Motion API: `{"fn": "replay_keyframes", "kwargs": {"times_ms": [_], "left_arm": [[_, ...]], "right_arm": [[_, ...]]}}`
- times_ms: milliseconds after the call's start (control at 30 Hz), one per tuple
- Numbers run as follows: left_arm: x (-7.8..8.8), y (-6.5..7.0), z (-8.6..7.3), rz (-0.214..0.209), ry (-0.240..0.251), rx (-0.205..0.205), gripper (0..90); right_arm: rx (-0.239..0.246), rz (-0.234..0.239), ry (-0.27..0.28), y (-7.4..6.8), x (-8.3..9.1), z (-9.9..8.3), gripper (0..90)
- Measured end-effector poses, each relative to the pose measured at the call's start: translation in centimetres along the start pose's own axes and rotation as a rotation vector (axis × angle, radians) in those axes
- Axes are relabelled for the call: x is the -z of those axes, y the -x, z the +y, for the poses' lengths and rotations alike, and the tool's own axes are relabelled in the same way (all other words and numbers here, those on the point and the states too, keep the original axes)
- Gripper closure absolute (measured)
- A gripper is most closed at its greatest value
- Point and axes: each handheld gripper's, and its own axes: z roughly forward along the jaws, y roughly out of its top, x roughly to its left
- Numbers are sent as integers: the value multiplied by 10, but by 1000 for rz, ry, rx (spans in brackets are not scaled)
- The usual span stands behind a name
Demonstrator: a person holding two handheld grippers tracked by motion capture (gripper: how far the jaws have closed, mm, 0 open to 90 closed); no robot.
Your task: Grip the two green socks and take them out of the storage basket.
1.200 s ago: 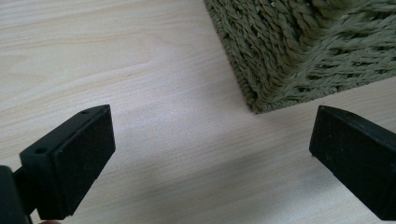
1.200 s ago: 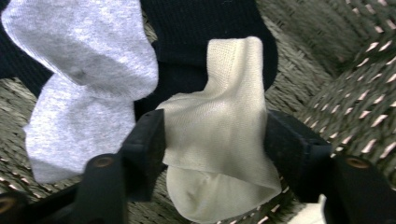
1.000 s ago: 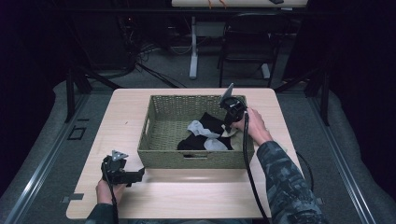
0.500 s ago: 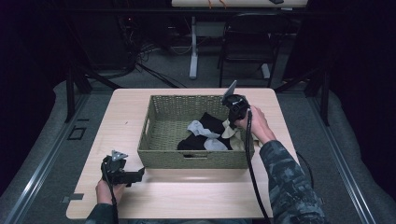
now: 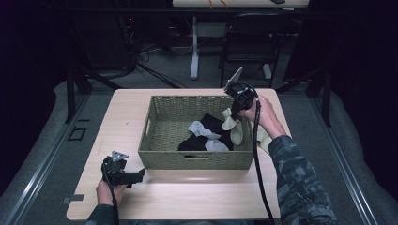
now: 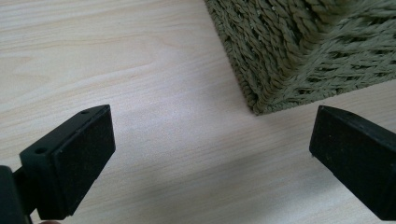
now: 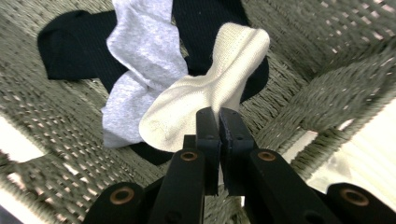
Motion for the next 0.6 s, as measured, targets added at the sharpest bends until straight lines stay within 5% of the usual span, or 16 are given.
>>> {"fn": "replay_keyframes", "kwargs": {"times_ms": [600], "left_arm": [[0, -1, -2, 1, 2, 6, 2]], "right_arm": [[27, 12, 55, -10, 42, 6, 877]]}}
